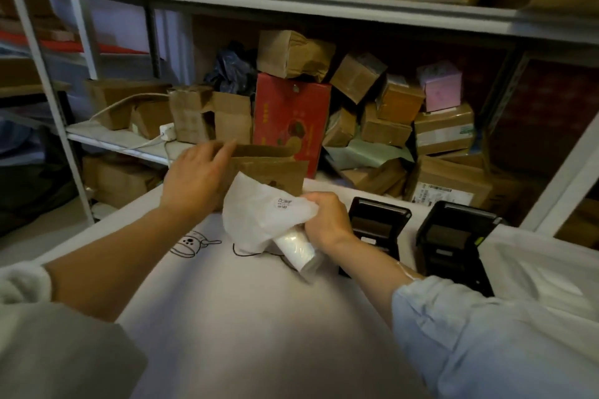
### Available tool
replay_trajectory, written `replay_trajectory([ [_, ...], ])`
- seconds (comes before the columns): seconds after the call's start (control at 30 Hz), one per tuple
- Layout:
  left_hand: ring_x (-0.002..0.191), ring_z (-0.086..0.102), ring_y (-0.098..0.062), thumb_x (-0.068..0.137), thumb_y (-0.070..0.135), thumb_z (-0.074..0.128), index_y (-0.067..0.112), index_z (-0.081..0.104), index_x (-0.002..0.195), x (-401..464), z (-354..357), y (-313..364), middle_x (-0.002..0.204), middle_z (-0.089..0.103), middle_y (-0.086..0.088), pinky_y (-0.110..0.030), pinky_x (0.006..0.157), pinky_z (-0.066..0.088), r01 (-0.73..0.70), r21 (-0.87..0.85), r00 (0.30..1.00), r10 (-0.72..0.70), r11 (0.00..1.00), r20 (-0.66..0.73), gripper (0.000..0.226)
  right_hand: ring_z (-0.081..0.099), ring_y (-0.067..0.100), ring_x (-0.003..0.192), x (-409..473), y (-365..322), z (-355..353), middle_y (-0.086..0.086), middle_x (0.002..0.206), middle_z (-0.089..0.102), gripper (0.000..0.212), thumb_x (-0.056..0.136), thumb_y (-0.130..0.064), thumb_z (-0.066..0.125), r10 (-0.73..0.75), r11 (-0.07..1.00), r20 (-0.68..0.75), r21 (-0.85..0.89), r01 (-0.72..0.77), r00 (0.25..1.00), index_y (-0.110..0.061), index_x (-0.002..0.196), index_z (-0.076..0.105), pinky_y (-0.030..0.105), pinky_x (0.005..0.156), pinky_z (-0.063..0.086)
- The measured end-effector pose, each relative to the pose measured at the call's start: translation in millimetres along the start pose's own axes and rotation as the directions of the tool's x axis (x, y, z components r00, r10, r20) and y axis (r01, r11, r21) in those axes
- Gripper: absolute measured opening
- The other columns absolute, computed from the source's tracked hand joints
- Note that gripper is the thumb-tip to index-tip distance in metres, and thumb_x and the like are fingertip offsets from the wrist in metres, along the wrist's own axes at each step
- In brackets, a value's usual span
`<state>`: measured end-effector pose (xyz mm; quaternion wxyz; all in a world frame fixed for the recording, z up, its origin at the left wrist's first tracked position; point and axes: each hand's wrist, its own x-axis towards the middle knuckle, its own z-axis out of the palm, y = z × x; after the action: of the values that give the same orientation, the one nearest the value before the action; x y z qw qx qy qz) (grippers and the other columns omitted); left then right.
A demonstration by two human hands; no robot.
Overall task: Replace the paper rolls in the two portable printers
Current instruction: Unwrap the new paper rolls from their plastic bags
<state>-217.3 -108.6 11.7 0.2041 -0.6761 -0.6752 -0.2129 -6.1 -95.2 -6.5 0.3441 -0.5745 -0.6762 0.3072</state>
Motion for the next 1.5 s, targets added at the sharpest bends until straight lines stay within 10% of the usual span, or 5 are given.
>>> replay_trajectory([
  [0.23, 0.117, 0.053, -0.017, 0.091, 0.043, 0.053, 0.024, 0.054, 0.129, -27, -5, 47, 0.127, 0.057, 0.003, -0.034, 0.098, 0.045, -0.002, -0.578, 0.889, 0.266, 0.816, 0.373, 0.042, 0.061, 0.025, 0.101, -21, 8, 35, 0.006, 0.112, 0.066, 0.031, 0.087, -0.019, 0.059, 0.120, 0.992, 0.181, -0.067, -0.109, 0.976, -0.020, 0.118, 0.060, 0.032, 0.084, 0.050],
  [0.53, 0.120, 0.046, -0.027, 0.071, 0.069, 0.060, 0.031, 0.038, 0.136, -27, 25, 87, 0.131, 0.045, -0.005, -0.044, 0.101, 0.043, -0.087, -0.346, 0.644, 0.318, 0.934, 0.696, 0.078, 0.039, 0.022, 0.135, -31, 47, -31, 0.000, 0.149, 0.039, 0.112, 0.052, -0.050, 0.087, 0.123, 0.940, 0.345, -0.342, 0.003, 0.930, -0.028, 0.147, 0.032, 0.040, 0.111, 0.037],
  [1.03, 0.121, 0.045, -0.021, 0.083, 0.030, 0.068, 0.023, 0.042, 0.134, -30, 9, 84, 0.131, 0.046, -0.003, -0.037, 0.102, 0.043, -0.247, -0.321, 0.521, 0.404, 0.915, 0.752, 0.057, 0.044, 0.026, 0.122, -24, 67, -43, 0.006, 0.127, 0.057, 0.033, 0.091, -0.008, 0.049, -0.286, 0.136, 0.437, -0.862, 0.488, 0.853, -0.013, 0.121, 0.061, 0.034, 0.095, 0.033],
  [1.3, 0.111, 0.053, -0.018, 0.085, 0.017, 0.066, 0.019, 0.062, 0.107, -27, -2, 63, 0.116, 0.059, 0.000, -0.031, 0.098, 0.044, -0.110, -0.419, 0.752, 0.351, 0.901, 0.557, 0.023, 0.061, 0.028, 0.086, -25, 39, -22, 0.008, 0.088, 0.066, 0.039, 0.096, -0.040, 0.047, 0.044, 0.931, 0.135, -0.364, 0.008, 0.990, -0.015, 0.071, 0.062, 0.033, 0.075, 0.047],
  [1.5, 0.094, 0.062, -0.017, 0.090, 0.014, 0.058, 0.019, 0.067, 0.096, -28, -18, 57, 0.101, 0.067, 0.001, -0.034, 0.084, 0.053, -0.036, -0.452, 0.965, 0.148, 0.891, 0.215, 0.012, 0.044, 0.015, 0.046, -35, 0, -12, 0.010, 0.062, 0.055, 0.021, 0.084, -0.018, 0.068, 0.311, 0.903, 0.270, 0.215, -0.372, 0.911, 0.003, 0.084, 0.071, 0.024, 0.048, 0.040],
])
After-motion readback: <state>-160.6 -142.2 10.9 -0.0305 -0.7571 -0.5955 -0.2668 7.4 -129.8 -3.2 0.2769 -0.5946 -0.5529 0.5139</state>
